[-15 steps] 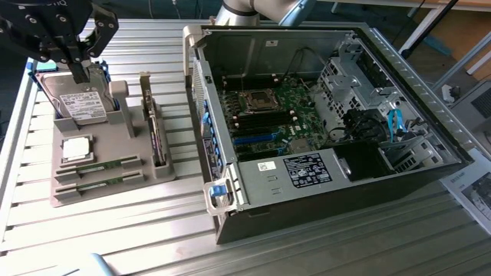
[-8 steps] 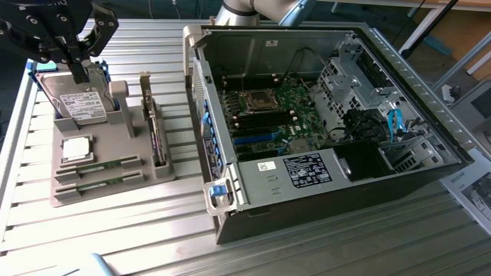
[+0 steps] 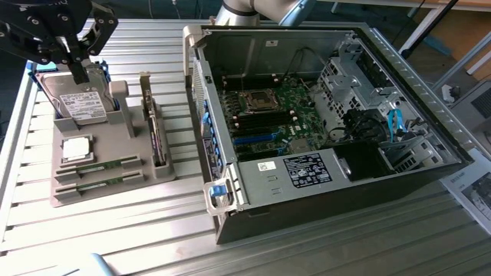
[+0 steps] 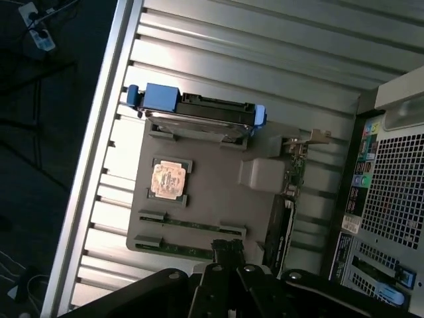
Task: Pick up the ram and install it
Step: 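Pick up the ram and move it above insertion slot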
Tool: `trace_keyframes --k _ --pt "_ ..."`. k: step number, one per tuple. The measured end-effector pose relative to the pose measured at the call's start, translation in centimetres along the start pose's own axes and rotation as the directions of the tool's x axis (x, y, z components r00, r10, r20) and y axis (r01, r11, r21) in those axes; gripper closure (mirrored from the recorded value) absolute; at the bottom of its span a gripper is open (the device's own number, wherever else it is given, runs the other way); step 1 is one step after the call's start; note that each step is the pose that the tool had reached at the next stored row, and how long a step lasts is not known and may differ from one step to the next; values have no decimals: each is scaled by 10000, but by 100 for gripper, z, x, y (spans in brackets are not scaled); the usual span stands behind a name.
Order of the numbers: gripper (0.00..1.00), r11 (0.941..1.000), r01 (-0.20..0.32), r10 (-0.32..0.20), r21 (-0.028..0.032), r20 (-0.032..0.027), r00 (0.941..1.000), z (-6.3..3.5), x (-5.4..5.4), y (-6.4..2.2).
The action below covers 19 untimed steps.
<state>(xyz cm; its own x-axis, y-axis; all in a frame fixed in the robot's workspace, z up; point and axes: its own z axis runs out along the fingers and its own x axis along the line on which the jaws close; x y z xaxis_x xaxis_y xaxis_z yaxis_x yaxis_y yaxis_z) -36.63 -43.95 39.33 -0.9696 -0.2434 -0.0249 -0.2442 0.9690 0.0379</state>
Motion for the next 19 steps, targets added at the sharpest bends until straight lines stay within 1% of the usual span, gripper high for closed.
trace_keyframes --k 4,7,11,13,15,17,18,19 --pt "90 9981 623 -623 -16 -23 9981 0 1 -2" --pt "90 9957 926 -926 -25 -34 9957 0 1 -3" --pt "90 9892 1465 -1465 -41 -51 9892 1 1 -4" --pt "90 9823 1874 -1874 -53 -66 9823 0 1 -4" --pt "90 9776 2103 -2104 -61 -74 9776 0 1 -5" --pt "90 9701 2427 -2428 -72 -84 9700 0 2 -5" --pt "90 9674 2532 -2533 -76 -87 9673 0 1 -5" --pt "90 9624 2716 -2717 -82 -93 9624 0 1 -5"
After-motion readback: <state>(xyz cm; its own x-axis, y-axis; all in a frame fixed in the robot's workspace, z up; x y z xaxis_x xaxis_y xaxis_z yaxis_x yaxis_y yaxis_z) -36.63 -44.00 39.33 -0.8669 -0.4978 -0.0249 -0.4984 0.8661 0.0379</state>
